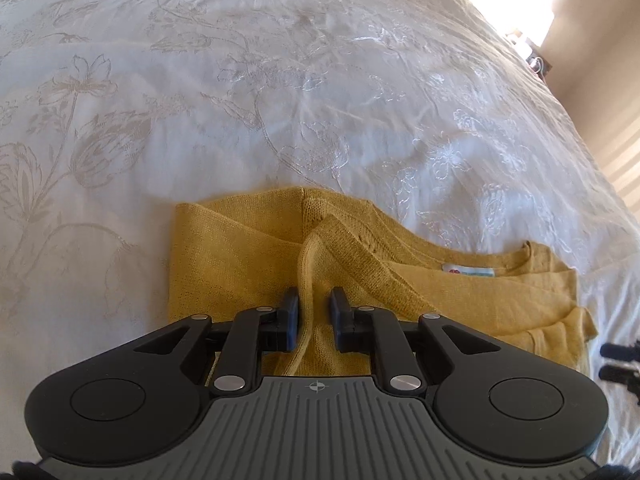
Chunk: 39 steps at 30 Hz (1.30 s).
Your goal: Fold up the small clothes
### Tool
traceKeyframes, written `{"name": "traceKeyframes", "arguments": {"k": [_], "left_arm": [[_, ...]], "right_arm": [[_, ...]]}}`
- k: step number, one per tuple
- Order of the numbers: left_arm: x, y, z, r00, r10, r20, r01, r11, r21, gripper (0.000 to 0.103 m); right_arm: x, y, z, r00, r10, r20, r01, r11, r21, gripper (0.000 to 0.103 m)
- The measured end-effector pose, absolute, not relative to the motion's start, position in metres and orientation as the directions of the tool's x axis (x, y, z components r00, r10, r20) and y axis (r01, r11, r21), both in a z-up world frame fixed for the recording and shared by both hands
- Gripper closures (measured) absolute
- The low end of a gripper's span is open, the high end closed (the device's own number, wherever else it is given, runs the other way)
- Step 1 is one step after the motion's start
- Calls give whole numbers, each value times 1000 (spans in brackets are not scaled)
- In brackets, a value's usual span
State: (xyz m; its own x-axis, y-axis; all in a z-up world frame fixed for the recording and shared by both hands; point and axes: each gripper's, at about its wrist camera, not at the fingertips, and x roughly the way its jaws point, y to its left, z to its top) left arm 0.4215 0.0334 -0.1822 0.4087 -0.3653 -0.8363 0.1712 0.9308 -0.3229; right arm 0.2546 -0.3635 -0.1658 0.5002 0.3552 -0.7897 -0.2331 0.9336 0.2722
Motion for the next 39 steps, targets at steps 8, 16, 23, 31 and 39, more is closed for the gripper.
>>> {"name": "traceKeyframes", "arguments": {"k": [8,16,23,31,39], "left_arm": [[421,40,-185,412,-418,-810,132,907,-401,72],[418,36,-180,403,-463,-789,173,886,-430,52],[418,33,-180,410,-465,-785,177,884,-432,53],[408,17,-161,459,-392,-797,270,917,-295,96],[399,22,-141,535,-359,-765,259,932,-256,96]], "right_arm": [[276,-290,-187,466,381,-798,-356,907,225,48],[358,-323,-171,622,181,-762,-154,982,108,48],[321,-380,-163,634,143,-760,-41,988,151,48],[292,-398,-182,573,133,-809,9,986,168,48],[316,-397,-198,562,103,-821,58,985,163,52]]}}
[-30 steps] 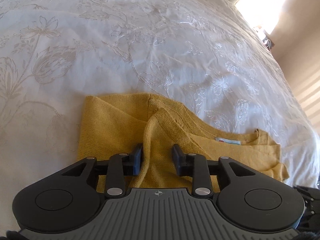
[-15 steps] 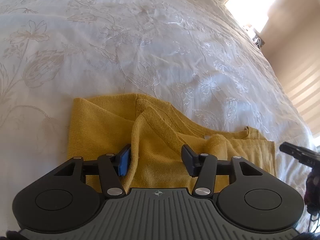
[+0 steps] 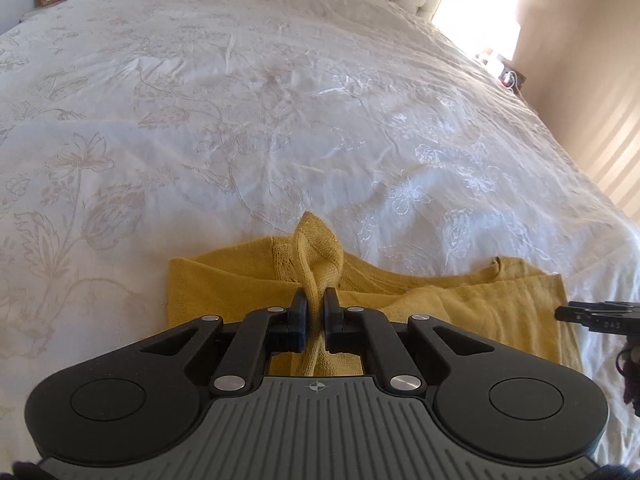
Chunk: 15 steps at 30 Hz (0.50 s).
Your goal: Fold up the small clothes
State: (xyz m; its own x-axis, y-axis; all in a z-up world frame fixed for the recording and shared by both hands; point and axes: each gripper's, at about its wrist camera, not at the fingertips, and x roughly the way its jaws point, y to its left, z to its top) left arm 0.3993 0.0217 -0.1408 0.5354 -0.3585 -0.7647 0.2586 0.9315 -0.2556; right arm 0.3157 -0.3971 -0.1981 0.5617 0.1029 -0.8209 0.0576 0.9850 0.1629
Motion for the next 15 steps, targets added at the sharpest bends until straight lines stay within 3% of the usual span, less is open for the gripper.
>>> {"name": "traceKeyframes", "arguments": {"k": [1,2,11,15], "left_arm": [[399,22,-140,538,-356,-764,257,933,-254,96],[398,22,-140,541,-352,-764,254,934,-251,96],[389,34,-111,618,-298,-727,240,953,-187,96],[422,39,-121,595,-257,-761,231,962,-145,95]], "right_arm": [[317,-397,-198,564,93,-820,60,986,153,62],[316,-395,-196,568,73,-820,57,990,127,94],[306,-389,-147,681,119,-723,13,985,174,95],[340,-391,-164,651,100,-753,44,985,169,95]]}}
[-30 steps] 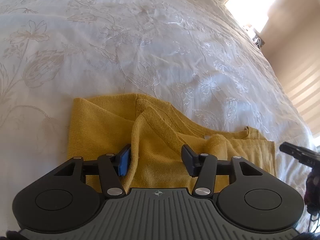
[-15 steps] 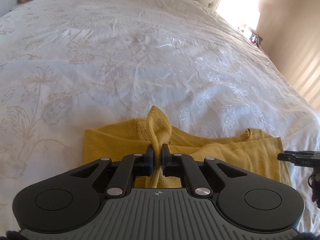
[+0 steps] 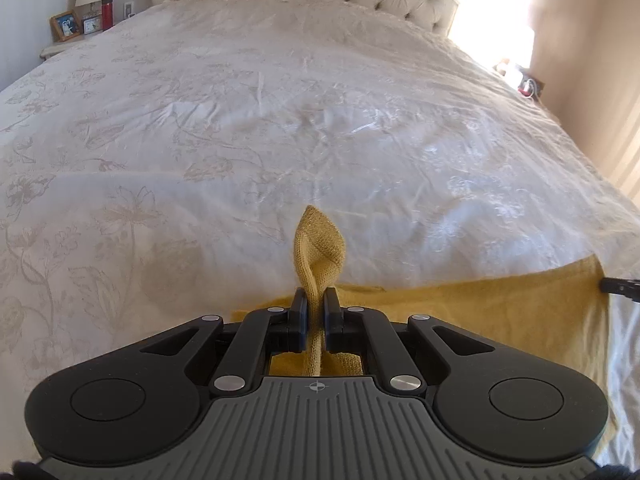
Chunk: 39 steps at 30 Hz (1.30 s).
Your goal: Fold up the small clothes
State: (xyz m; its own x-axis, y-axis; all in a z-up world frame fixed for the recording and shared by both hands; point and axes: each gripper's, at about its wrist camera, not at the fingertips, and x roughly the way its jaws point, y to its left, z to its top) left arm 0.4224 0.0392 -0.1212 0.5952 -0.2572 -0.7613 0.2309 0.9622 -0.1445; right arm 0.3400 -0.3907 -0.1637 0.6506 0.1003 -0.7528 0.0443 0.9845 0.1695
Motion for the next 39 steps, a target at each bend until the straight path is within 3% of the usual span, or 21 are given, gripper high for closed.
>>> {"name": "traceKeyframes", "arguments": {"k": [3,4,7,11,21,25,29,32,33,34,39], "left_arm": [[456,44,-152,475,-266,-839,175,963,-206,89],[463,47,-158,444,-272,-854,149,962,-229,81],[458,62,-153,485,-292,-824,83,954,-289,71],[425,78,-140,506,-327,-798,61,937,-345,64],[332,74,-154,388,-382,-839,109,923,-370,62],[322,64,-160,375,-376,-847,157,926,-342,61],[322,67,-169,373,-339,-864,107,940,-323,61],[322,71,-175,350,-408,-844,82,910,-406,63],[321,71,-176,326,-434,-840,93,899,-428,76],[320,70,-177,294,-459,-838,112,887,-447,100],[304,80,-176,248,-389,-887,230,913,-336,100]], "right_arm": [[361,-389,-191,574,79,-815,92,983,161,91],[363,-389,-195,562,71,-824,104,982,155,88],[348,-391,-186,595,67,-801,129,976,178,86],[315,-397,-174,616,110,-780,148,957,251,63],[224,-389,-167,563,140,-815,250,911,329,63],[203,-381,-162,566,136,-813,247,913,325,63],[192,-378,-156,580,128,-804,254,910,328,63],[184,-377,-155,584,121,-802,262,908,328,60],[182,-377,-155,584,120,-803,258,910,324,60],[181,-376,-155,582,119,-804,252,914,318,60],[187,-371,-159,570,139,-810,191,936,295,60]]}}
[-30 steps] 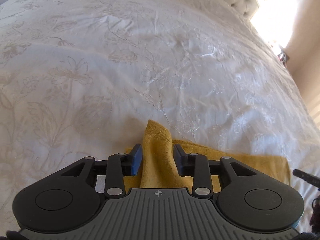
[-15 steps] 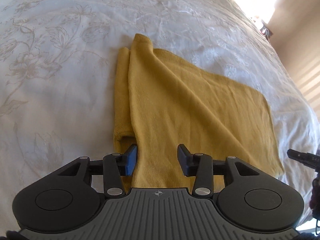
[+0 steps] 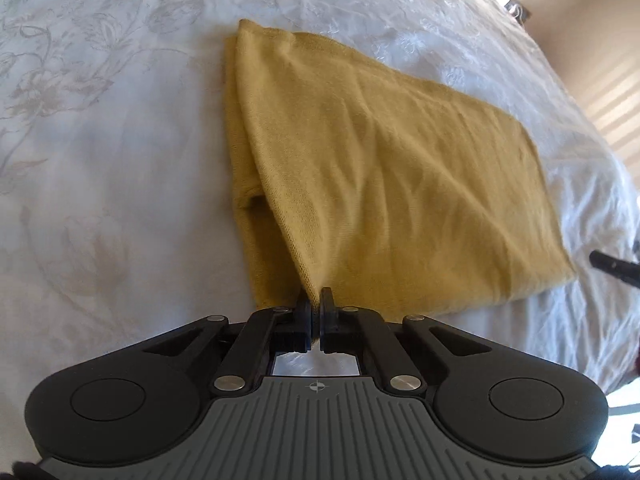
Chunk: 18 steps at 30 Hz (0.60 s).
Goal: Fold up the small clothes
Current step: 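Grasp the folded edge with both grippers and fold it over into a rectangle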
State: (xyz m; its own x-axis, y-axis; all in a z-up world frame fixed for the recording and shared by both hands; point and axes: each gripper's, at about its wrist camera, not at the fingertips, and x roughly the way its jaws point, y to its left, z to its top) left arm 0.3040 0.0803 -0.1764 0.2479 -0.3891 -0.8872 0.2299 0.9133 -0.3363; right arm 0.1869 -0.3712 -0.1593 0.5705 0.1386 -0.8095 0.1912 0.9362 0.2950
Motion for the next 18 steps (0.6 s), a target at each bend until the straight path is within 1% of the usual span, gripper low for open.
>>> {"name": "traceKeyframes", "arguments": {"k": [3,7,10,13,14,15,16,17,18], "left_arm": [[303,99,-178,255,-410,-876,179,910,-374,99],[304,102,-177,275,-404,-873,137,915,-380,99],[305,97,-178,269,-393,-879,151,919,-364,98],[307,95,-178,262,-392,-882,161,919,-360,98],[309,94,-179,261,-393,-882,162,918,-361,98],[310,93,-179,259,-394,-882,164,918,-362,98],[311,94,-179,256,-396,-882,167,917,-363,98],[312,94,-178,253,-398,-882,172,915,-364,98],[313,93,-177,250,-401,-881,180,914,-364,98]], "right_arm": [[196,-371,-168,556,160,-816,170,939,300,60],[210,-372,-187,507,183,-842,176,934,310,60],[216,-374,-196,473,188,-861,188,933,307,60],[217,-379,-200,468,209,-859,211,917,338,60],[217,-381,-200,470,226,-853,217,907,360,58],[216,-383,-200,470,244,-848,223,897,382,62],[216,-383,-198,469,264,-843,218,890,400,71],[216,-383,-196,467,280,-839,207,888,411,91],[215,-381,-192,464,300,-834,185,888,422,94]]}}
